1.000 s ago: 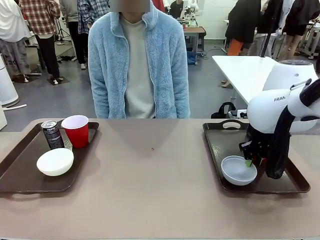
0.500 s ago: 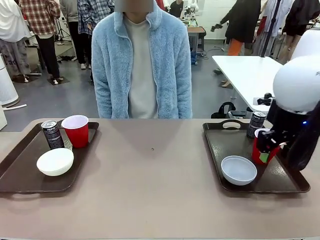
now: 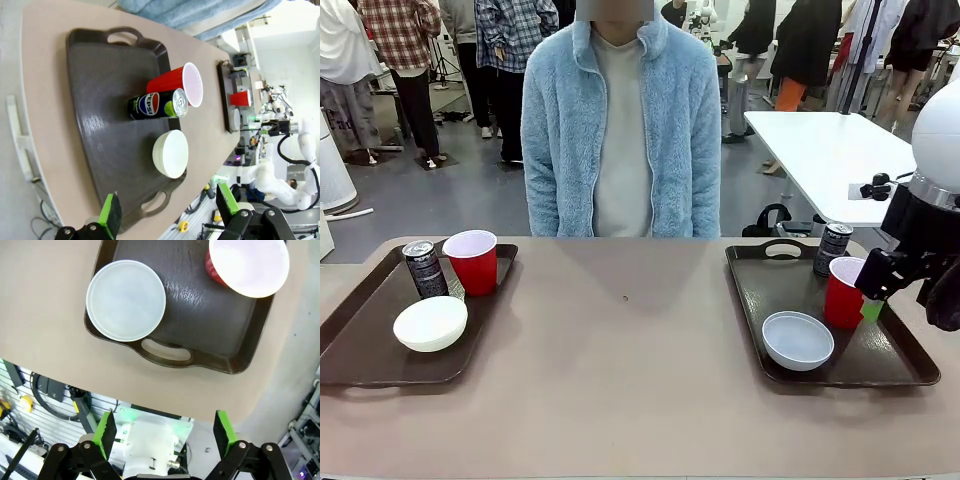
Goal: Prepare tableware on both trays.
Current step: Pick up a Picnic Bowl from the table and place it on a Handle tray.
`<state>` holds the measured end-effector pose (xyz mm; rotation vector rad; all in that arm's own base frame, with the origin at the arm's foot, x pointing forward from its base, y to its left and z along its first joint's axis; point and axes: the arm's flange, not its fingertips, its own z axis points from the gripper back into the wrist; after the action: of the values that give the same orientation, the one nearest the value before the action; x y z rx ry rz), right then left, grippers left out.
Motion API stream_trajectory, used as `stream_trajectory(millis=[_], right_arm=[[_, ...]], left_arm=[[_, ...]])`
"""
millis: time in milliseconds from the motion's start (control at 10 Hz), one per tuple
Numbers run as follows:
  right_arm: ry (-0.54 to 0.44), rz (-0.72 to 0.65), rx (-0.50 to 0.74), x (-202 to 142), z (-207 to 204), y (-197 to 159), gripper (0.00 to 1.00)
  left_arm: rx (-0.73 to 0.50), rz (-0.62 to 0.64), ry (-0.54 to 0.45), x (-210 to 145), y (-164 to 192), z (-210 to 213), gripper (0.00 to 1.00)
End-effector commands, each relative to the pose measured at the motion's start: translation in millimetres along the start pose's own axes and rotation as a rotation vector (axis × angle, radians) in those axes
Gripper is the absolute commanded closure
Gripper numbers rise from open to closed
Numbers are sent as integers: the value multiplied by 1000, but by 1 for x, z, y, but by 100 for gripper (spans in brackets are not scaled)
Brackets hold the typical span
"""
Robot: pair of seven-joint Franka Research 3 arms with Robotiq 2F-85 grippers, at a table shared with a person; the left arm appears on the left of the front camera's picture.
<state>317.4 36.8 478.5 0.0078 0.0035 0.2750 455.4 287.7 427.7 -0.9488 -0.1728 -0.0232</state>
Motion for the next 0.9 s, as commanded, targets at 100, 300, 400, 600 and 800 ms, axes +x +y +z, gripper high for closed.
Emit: stream_trajectory(millis=[100, 300, 400, 600, 800], right_arm=[[10, -6, -4, 2, -3, 2, 0], [10, -6, -4, 2, -3, 2, 0], [10, -6, -4, 2, -3, 2, 0], [10, -6, -4, 2, -3, 2, 0], [10, -6, -4, 2, -3, 2, 0]], left_arm=[[17, 13, -1, -2, -4, 1, 0], [17, 13, -1, -2, -4, 1, 0], [17, 13, -1, -2, -4, 1, 0], [17, 13, -1, -2, -4, 1, 0], [17, 13, -1, -2, -4, 1, 0]])
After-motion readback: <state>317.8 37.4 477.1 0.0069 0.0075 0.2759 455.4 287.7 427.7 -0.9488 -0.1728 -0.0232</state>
